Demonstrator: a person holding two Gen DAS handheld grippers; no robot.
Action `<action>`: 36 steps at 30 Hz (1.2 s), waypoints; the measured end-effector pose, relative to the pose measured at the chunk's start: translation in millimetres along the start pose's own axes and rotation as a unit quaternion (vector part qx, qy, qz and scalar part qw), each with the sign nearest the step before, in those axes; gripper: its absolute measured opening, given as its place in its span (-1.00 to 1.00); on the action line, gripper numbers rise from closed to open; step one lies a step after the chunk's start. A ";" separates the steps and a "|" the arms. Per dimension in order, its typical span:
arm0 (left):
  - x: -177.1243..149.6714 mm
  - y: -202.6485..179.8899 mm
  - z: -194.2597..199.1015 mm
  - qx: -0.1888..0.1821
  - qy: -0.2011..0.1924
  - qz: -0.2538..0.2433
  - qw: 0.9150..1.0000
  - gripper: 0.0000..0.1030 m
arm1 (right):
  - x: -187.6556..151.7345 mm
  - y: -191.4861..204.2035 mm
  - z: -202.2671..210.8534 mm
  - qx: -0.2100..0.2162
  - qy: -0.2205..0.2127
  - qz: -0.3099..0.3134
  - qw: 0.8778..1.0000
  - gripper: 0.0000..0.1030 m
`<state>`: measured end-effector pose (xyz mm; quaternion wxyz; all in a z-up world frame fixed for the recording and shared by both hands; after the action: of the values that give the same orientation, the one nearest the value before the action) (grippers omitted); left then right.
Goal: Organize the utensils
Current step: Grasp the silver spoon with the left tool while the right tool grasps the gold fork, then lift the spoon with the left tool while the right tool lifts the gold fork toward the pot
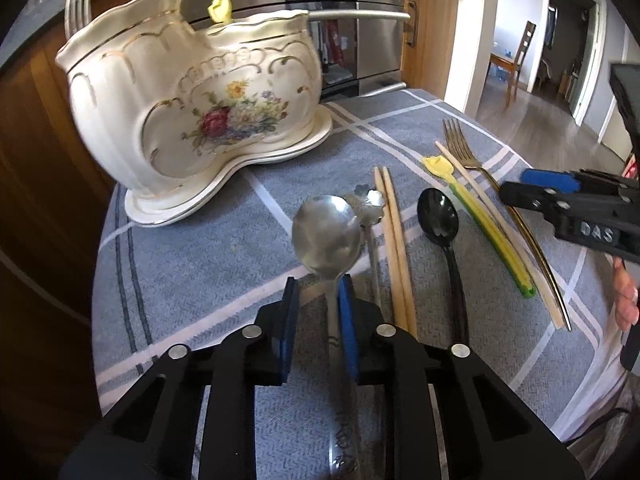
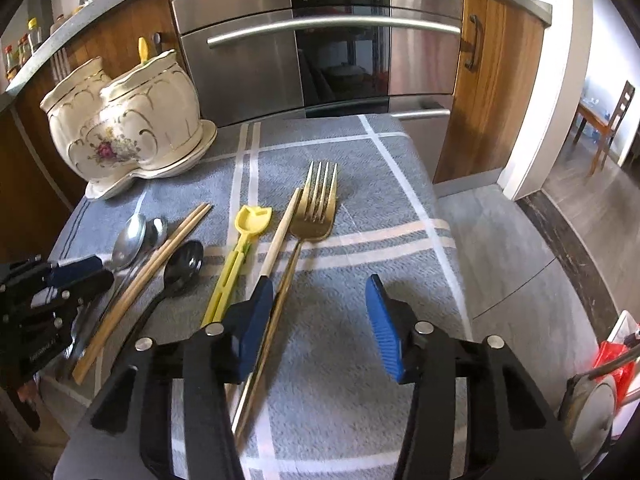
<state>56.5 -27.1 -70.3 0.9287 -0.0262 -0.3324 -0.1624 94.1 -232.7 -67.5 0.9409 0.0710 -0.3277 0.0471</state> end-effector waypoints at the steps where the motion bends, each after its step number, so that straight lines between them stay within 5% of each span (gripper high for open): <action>1: 0.8 -2.5 -1.1 -0.001 0.001 -0.004 1.000 -0.74 | 2.7 0.5 -2.9 0.004 0.005 -0.003 1.000 -0.15; 6: 4.9 -10.9 -3.9 0.000 0.011 -0.026 1.000 -0.84 | 13.7 4.9 -13.3 0.000 0.019 -0.004 1.000 -0.26; 13: 11.1 -6.8 -8.7 -0.016 0.008 -0.017 1.000 -0.88 | 22.2 17.3 -22.2 -0.018 0.030 0.028 0.999 -0.80; 36: 13.4 23.3 37.1 -0.060 -0.057 0.031 0.996 -0.89 | 29.2 4.4 25.0 0.042 -0.042 -0.025 0.998 -0.91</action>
<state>51.0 -3.1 -31.7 0.9095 -0.1014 -0.3738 -0.1510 101.1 -231.2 -29.5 0.9233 0.1201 -0.3632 0.0345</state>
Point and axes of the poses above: each gripper's, at about its wrist camera, not at the fingertips, and z roughly against the way its jaws point, y to its left, x to its top, the point moved 2 cm from there along -z, roughly the way its jaws point
